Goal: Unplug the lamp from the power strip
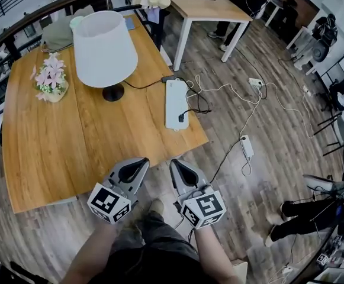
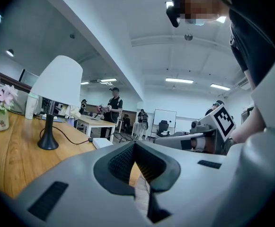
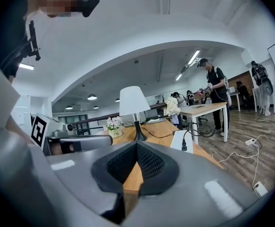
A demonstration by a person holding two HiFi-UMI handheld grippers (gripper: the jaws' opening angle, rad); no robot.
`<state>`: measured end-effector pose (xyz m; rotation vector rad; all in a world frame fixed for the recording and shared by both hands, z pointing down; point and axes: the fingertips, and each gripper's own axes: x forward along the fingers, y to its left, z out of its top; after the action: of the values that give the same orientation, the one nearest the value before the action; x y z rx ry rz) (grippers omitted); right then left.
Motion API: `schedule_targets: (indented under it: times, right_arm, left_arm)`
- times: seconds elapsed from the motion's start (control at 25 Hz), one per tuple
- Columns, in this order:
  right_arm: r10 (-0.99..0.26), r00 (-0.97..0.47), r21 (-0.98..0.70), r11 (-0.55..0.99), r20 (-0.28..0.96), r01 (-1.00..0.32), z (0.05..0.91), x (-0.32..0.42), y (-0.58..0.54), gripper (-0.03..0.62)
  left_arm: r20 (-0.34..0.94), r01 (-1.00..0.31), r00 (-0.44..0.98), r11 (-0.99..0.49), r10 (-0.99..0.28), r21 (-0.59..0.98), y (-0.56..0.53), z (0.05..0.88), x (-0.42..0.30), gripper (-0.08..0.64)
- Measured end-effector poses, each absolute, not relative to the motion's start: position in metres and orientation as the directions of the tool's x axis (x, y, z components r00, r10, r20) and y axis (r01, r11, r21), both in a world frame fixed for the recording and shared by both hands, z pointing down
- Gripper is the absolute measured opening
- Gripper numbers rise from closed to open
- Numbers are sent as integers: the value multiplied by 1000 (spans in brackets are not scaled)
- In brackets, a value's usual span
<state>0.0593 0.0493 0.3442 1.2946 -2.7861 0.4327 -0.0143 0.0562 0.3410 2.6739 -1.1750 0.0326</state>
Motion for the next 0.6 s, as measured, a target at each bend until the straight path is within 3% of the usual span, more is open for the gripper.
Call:
schedule_targets:
  times: [0.6]
  right_arm:
    - [-713,-674,-284,616,194,-734,373,71,0,9]
  left_arm:
    - [150,-737,675,-652,-722,177,11,357,8,-3]
